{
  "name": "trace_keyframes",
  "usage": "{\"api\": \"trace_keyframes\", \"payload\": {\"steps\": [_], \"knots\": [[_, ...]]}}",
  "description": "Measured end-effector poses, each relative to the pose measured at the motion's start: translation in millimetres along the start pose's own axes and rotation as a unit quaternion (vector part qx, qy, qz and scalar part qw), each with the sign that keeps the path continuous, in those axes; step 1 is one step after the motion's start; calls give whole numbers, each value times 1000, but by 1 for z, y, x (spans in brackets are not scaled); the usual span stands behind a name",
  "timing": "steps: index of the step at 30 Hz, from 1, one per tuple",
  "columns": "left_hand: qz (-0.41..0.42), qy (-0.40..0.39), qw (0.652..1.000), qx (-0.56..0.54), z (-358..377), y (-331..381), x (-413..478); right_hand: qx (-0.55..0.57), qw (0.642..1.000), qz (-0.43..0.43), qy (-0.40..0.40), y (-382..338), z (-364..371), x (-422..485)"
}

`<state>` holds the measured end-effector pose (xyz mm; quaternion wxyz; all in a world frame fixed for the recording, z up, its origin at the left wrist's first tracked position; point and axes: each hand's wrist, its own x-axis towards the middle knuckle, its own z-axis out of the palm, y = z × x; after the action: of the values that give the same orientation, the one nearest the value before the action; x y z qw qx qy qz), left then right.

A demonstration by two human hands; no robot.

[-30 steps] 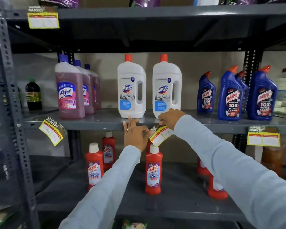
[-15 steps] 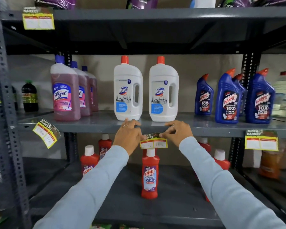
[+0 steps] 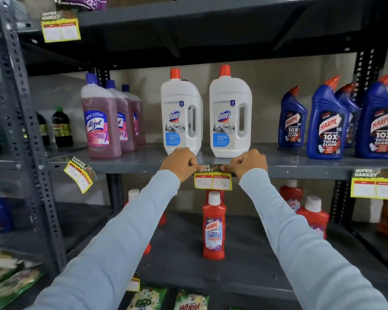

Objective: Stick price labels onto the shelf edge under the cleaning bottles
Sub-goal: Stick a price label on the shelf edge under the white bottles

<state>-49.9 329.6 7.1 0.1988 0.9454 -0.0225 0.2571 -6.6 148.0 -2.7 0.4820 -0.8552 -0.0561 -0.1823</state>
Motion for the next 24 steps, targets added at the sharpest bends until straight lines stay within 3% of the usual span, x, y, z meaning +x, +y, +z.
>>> {"api": "trace_keyframes", "payload": {"steps": [8,14,17,21,24], "knots": [[-51,44,996,-64,7,-8,15,8,1000,-21,9,7,-4,12],[-24,70,985,-157,7,-8,6,-1,999,-39,-4,6,-15,12],[8,31,984,-173,-7,-25,-2,15,999,-37,0,6,-25,4],[109,-60,987,-102,-35,-65,-25,35,990,-97,96,-6,-7,-34],[144,-84,985,47,-69,-108,-29,41,976,-201,71,-33,34,-72]]}}
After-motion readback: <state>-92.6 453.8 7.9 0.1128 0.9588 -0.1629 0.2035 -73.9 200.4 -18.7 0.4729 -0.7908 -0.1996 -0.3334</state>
